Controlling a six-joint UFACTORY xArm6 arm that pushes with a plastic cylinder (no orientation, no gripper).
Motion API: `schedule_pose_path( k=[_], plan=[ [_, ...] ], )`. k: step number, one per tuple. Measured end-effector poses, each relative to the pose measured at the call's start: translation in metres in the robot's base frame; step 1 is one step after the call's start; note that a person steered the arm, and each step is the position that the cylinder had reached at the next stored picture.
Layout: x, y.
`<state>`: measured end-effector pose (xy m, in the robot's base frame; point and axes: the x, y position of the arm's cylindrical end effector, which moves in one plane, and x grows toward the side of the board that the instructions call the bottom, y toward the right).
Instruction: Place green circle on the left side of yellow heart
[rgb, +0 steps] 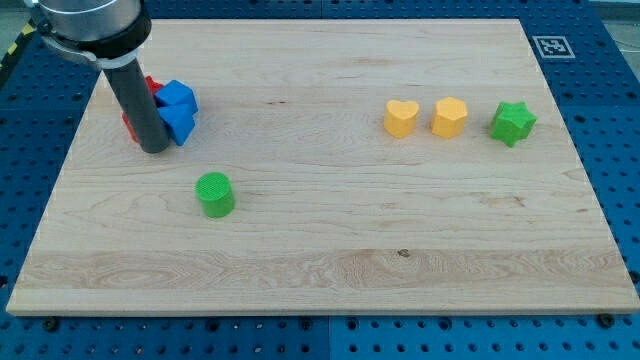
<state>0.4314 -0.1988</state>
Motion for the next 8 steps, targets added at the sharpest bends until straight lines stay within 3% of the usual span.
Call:
schedule_pose_path(
  k=[4, 5, 6, 7, 8],
  plan=[
    [0.031, 0.001],
    [0.061, 0.003],
    [0.087, 0.033],
    [0.087, 0.091],
    [0.061, 0.152]
  ],
)
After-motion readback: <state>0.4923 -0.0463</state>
